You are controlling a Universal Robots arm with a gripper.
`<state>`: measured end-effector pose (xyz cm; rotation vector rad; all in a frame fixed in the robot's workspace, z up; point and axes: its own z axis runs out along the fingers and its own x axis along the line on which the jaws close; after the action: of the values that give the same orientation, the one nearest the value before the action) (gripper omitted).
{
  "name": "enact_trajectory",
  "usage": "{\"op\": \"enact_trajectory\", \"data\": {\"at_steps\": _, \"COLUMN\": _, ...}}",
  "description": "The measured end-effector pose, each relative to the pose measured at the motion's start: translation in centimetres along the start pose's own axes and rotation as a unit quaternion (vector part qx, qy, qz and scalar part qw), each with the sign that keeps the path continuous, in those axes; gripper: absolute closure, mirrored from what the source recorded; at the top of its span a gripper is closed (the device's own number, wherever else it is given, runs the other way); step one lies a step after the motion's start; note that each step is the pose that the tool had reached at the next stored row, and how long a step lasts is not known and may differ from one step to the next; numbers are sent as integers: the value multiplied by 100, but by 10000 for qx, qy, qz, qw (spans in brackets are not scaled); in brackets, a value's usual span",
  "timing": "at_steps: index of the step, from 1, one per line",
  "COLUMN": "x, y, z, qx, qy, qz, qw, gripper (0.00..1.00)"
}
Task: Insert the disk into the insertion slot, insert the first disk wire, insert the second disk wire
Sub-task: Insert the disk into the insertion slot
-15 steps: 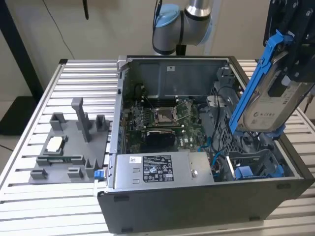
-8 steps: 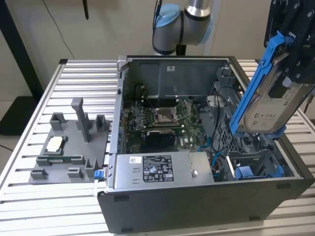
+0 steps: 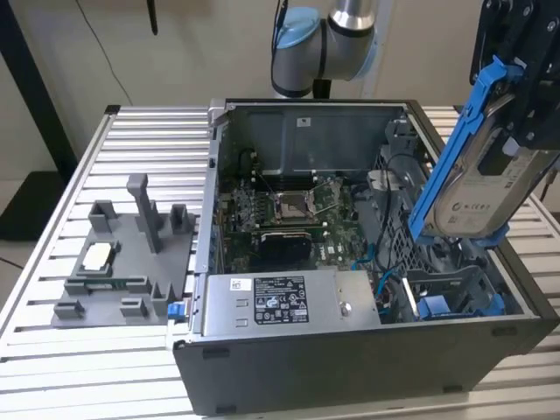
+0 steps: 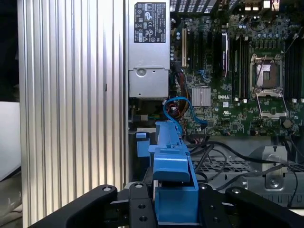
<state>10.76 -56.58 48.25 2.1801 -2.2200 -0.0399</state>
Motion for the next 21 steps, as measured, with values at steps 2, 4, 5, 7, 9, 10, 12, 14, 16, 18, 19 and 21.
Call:
{"op": "enact_trajectory", "data": {"at_steps": 2, "x": 1, "y": 0, "z": 1, "qx": 0, "qy": 0, "qz": 0, "qw": 10000, "gripper": 67}}
{"op": "enact_trajectory", "data": {"at_steps": 4, "x": 5, "y": -1, "z": 9, "qx": 6, "qy": -1, "qz": 0, "qw": 10000, "gripper": 67}}
{"op": "enact_trajectory", "data": {"at_steps": 5, "x": 12, "y": -1, "z": 15, "qx": 14, "qy": -1, "qz": 0, "qw": 10000, "gripper": 67}}
{"op": "enact_trajectory", "data": {"at_steps": 7, "x": 23, "y": -2, "z": 30, "qx": 40, "qy": 0, "qz": 0, "qw": 10000, "gripper": 67}}
{"op": "enact_trajectory", "data": {"at_steps": 9, "x": 48, "y": -3, "z": 47, "qx": 65, "qy": -1, "qz": 0, "qw": 10000, "gripper": 67}}
{"op": "enact_trajectory", "data": {"at_steps": 10, "x": 66, "y": -4, "z": 55, "qx": 74, "qy": -1, "qz": -1, "qw": 10000, "gripper": 67}}
{"op": "enact_trajectory", "data": {"at_steps": 12, "x": 102, "y": -5, "z": 74, "qx": 93, "qy": -2, "qz": 0, "qw": 10000, "gripper": 67}}
{"op": "enact_trajectory", "data": {"at_steps": 14, "x": 130, "y": -5, "z": 95, "qx": 121, "qy": -3, "qz": 1, "qw": 9999, "gripper": 67}}
{"op": "enact_trajectory", "data": {"at_steps": 16, "x": 149, "y": -4, "z": 116, "qx": 153, "qy": -4, "qz": 1, "qw": 9999, "gripper": 67}}
{"op": "enact_trajectory", "data": {"at_steps": 18, "x": 154, "y": -1, "z": 128, "qx": 169, "qy": -2, "qz": 0, "qw": 9999, "gripper": 67}}
{"op": "enact_trajectory", "data": {"at_steps": 19, "x": 156, "y": 0, "z": 134, "qx": 175, "qy": -2, "qz": 0, "qw": 9998, "gripper": 67}}
{"op": "enact_trajectory", "data": {"at_steps": 21, "x": 157, "y": 1, "z": 141, "qx": 181, "qy": -3, "qz": 0, "qw": 9998, "gripper": 67}}
